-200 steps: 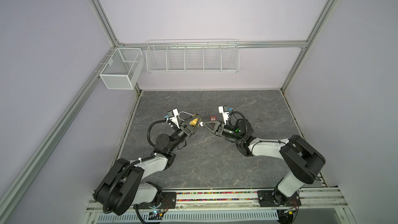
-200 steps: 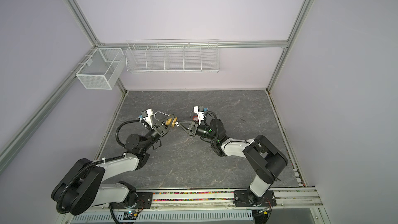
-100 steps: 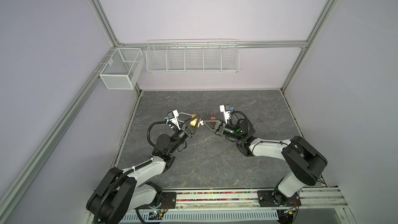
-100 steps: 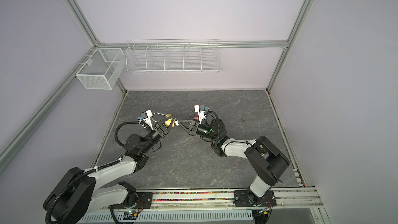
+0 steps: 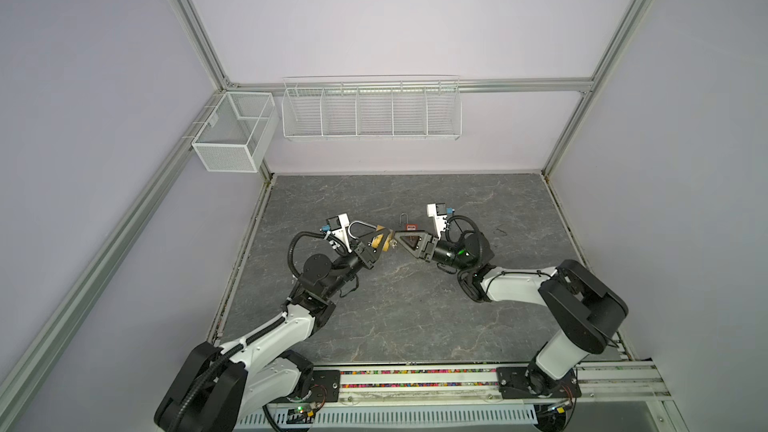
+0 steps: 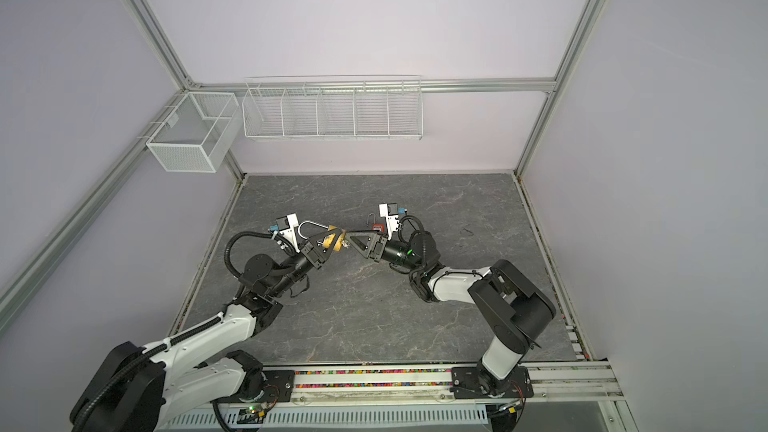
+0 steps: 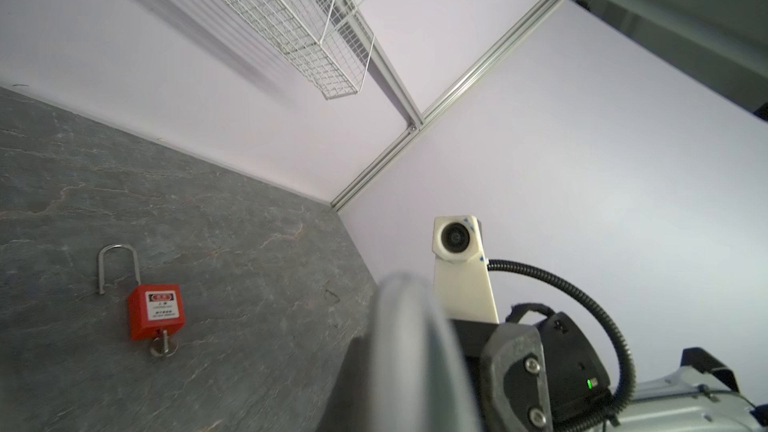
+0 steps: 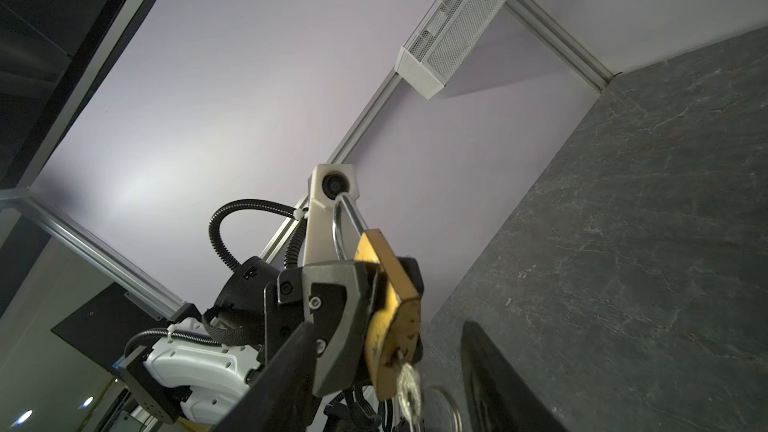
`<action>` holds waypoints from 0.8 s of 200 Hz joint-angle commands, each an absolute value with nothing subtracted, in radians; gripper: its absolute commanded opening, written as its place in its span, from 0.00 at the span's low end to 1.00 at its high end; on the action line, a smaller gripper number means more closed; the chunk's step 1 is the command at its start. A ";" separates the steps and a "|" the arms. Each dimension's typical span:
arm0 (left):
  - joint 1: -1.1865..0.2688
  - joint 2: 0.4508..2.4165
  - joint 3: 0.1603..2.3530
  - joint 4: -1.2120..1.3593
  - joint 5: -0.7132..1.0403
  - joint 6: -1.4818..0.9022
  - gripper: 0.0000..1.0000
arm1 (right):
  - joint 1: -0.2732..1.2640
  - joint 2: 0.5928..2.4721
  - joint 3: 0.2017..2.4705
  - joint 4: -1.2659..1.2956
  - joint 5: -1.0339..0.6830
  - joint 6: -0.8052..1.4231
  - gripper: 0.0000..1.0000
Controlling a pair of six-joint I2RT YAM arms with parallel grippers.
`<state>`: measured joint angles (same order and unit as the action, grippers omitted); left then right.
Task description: Unlock with the key
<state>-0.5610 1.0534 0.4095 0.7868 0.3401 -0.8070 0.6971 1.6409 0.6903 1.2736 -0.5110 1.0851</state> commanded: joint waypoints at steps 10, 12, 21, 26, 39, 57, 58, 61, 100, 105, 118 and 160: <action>-0.542 0.944 0.548 0.460 0.501 -0.589 0.00 | 0.660 1.503 0.731 1.010 -0.634 0.904 0.59; -0.542 0.942 0.554 0.442 0.513 -0.578 0.00 | 0.658 1.495 0.738 0.984 -0.642 0.885 0.59; -0.540 0.936 0.584 0.372 0.586 -0.527 0.00 | 0.655 1.460 0.766 0.875 -0.671 0.800 0.59; -0.540 0.937 0.602 0.329 0.615 -0.502 0.00 | 0.652 1.437 0.779 0.799 -0.678 0.745 0.60; -0.539 0.941 0.636 0.240 0.670 -0.448 0.00 | 0.644 1.374 0.802 0.632 -0.665 0.620 0.62; -0.538 0.948 0.651 0.200 0.743 -0.399 0.00 | 0.643 1.335 0.858 0.487 -0.744 0.477 0.63; -0.539 0.949 0.651 0.201 0.749 -0.396 0.00 | 0.643 1.335 0.864 0.479 -0.751 0.470 0.63; -0.539 0.951 0.653 0.203 0.767 -0.391 0.00 | 0.644 1.335 0.872 0.456 -0.770 0.449 0.63; -0.538 0.956 0.684 0.201 0.864 -0.361 0.00 | 0.646 1.332 0.970 0.334 -0.865 0.329 0.62; -0.539 0.954 0.686 0.201 0.867 -0.362 0.00 | 0.648 1.338 0.979 0.323 -0.875 0.322 0.63; -0.540 0.955 0.686 0.213 0.870 -0.375 0.00 | 0.653 1.363 1.018 0.273 -0.894 0.303 0.62; -0.541 0.957 0.692 0.264 0.900 -0.424 0.00 | 0.691 1.432 1.069 0.281 -0.949 0.299 0.60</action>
<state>-0.5415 0.9665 0.6365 0.1822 0.8497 -0.4164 0.6640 1.4021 1.0344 0.3103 -0.8810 0.3466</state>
